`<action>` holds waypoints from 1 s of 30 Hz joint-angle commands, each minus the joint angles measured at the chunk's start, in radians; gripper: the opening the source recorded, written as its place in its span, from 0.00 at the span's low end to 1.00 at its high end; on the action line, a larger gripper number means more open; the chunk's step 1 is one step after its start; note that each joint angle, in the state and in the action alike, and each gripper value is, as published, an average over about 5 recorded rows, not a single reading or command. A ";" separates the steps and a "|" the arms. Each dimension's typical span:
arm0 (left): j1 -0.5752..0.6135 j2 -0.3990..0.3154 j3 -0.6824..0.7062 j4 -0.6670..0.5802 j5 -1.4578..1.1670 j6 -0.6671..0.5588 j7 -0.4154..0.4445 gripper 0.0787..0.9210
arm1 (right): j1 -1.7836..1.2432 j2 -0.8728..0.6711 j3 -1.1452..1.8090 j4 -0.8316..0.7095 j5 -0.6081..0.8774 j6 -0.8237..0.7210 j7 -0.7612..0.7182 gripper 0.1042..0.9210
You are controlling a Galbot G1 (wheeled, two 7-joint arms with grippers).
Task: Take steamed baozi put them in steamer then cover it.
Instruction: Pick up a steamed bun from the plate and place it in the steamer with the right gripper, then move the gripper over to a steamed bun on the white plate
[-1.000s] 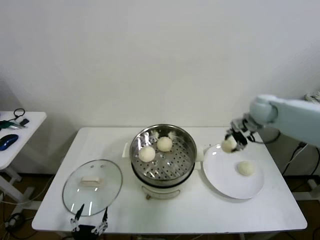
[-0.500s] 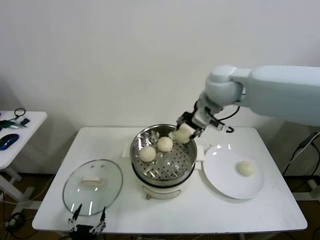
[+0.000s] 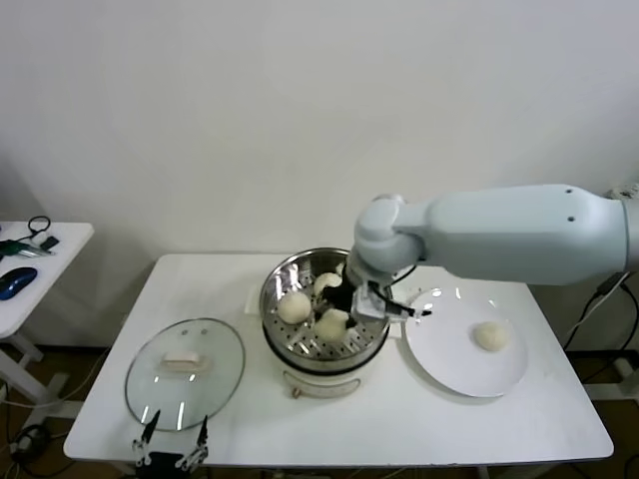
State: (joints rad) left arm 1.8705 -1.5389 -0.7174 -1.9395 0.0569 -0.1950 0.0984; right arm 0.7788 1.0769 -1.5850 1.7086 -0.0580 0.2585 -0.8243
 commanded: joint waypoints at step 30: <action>-0.012 0.003 0.005 0.002 0.002 0.001 -0.002 0.88 | 0.275 -0.254 -0.183 -0.351 0.633 -0.087 -0.244 0.88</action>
State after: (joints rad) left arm 1.8628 -1.5389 -0.7122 -1.9406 0.0614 -0.1970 0.0967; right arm 0.8541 1.0243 -1.6039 1.5457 0.1875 0.2817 -0.9327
